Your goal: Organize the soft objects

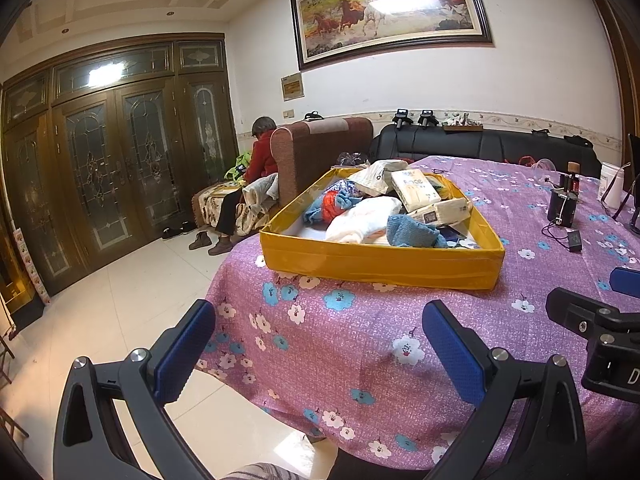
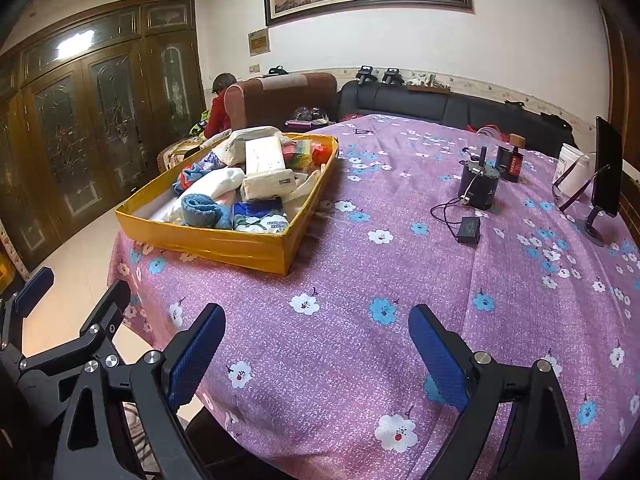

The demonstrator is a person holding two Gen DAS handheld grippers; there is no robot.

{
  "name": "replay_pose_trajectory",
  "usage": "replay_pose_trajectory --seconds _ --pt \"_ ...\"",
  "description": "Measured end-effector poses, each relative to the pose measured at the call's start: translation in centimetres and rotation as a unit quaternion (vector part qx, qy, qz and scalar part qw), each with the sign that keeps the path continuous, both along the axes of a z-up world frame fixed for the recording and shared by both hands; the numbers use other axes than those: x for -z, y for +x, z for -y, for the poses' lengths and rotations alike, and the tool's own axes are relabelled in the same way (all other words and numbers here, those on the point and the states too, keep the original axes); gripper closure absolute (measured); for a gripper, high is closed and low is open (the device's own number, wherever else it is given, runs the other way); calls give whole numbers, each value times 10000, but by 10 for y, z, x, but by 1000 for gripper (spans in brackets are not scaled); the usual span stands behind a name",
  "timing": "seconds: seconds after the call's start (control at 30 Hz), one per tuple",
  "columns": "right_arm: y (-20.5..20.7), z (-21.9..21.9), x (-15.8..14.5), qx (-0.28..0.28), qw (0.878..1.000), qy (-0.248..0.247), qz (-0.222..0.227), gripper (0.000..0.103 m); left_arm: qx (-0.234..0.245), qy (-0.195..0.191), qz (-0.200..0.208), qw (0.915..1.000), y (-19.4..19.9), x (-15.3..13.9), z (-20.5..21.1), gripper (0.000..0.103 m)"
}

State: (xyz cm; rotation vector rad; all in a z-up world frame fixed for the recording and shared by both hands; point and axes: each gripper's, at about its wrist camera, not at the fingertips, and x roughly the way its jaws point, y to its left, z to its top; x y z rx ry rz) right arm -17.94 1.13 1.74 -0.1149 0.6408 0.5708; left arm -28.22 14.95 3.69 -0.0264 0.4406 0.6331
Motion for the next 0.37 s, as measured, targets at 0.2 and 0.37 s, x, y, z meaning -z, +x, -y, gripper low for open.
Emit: replay_pose_trajectory --seconds 0.2,0.37 --pt "0 0 -1 5 10000 5 1 8 23 -11 -17 10000 0 1 -1 0" --pt "1 2 3 21 10000 32 -19 8 2 120 9 9999 -4 1 1 0"
